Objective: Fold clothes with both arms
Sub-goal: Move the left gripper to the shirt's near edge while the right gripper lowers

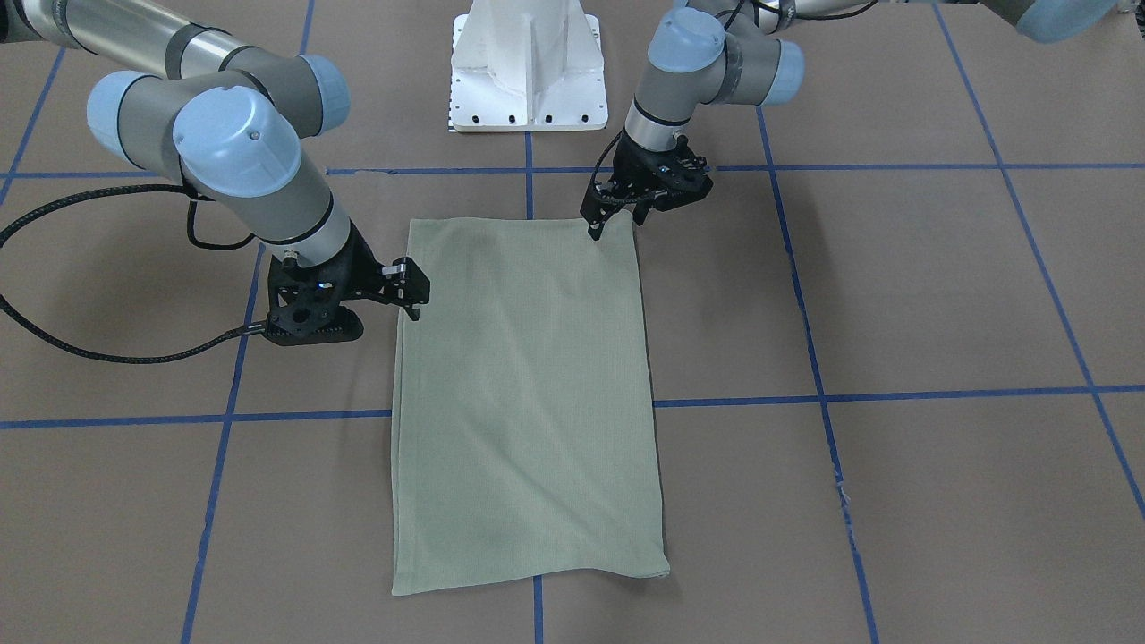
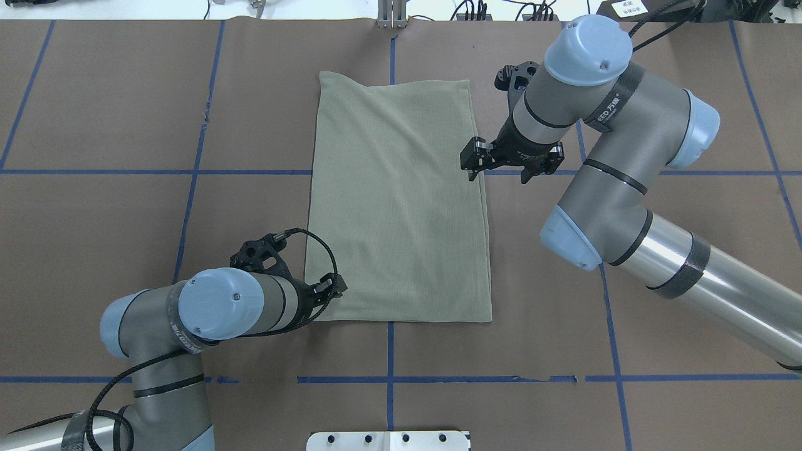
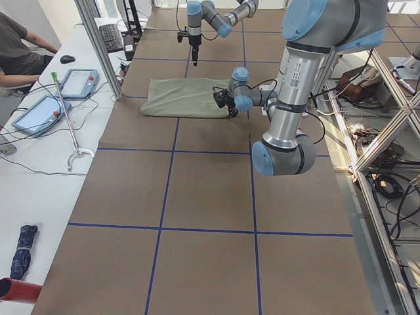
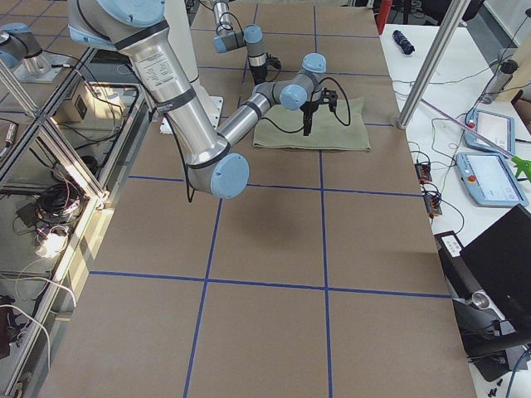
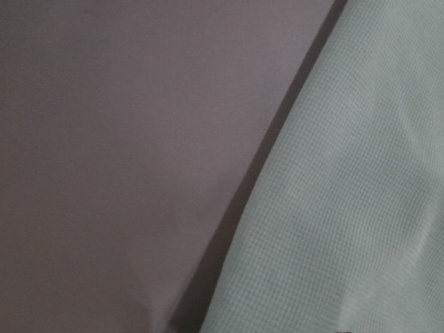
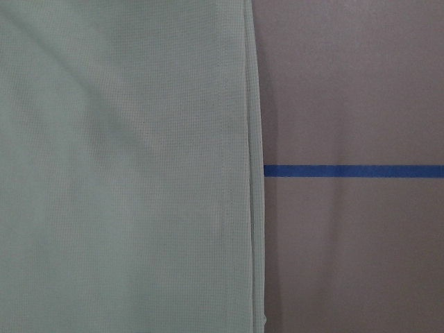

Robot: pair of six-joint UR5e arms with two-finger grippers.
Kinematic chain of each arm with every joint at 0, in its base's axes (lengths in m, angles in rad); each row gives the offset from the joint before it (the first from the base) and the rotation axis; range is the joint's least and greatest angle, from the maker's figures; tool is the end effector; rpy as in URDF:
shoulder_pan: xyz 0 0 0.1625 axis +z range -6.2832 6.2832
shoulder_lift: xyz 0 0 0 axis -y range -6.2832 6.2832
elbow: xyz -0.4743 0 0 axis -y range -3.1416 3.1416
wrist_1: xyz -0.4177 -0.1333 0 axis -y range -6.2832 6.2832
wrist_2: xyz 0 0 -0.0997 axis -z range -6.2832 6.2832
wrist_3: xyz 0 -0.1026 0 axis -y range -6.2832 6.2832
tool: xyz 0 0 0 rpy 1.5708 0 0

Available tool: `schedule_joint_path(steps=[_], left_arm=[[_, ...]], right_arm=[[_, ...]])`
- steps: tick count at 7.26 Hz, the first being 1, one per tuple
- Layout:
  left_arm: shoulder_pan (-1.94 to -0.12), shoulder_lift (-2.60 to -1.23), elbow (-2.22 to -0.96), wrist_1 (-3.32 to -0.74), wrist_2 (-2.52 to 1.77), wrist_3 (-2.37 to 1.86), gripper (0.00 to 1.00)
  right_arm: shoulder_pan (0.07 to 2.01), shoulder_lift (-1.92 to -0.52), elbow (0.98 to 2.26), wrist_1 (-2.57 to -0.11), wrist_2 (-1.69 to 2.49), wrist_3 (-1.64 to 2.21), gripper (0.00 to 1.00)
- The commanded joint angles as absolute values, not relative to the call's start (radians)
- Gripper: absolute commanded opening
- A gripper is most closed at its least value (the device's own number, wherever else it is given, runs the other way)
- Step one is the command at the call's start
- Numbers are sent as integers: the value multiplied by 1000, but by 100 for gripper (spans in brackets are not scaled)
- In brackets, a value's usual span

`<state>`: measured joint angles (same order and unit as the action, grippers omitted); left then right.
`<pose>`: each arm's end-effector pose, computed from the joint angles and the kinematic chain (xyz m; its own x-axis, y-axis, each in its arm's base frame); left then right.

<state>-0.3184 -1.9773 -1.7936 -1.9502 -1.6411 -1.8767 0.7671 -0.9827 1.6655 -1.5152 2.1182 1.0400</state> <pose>0.5921 -0.3279 0.3225 0.4056 -0.4500 -0.7956 0.3964 0.8709 -0.2905 -0.4628 -0.5572 0.2912 0.6315 0.0084 0.7753 -0.0241 0.9997 0.0088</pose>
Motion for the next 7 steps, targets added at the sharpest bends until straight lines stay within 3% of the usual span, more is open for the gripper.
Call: schedule_joint_path(steps=[1,2,5,6,7], left_arm=[[-321,-1980,-1801,-1948,-1643,-1873,37],[-322,-1977,-1804,-1947,-1643,-1871,29],[-322,-1971,-1850,-1903,-1644,-1868,21],[-319,-1971,-1874,-1876,-1644,-1870,0],[-315,-1968,-1881,-1876,-1641,-1871,0]], right_arm=[[767,-986,1666,-1516,2118,1040,100],[767,-986,1666,-1516,2118,1040,100],[767,-989,1667,-1516,2118,1042,100],[767,-989,1670,-1516,2118,1042,100],[761,-991,1677,-1516,2118,1048,100]])
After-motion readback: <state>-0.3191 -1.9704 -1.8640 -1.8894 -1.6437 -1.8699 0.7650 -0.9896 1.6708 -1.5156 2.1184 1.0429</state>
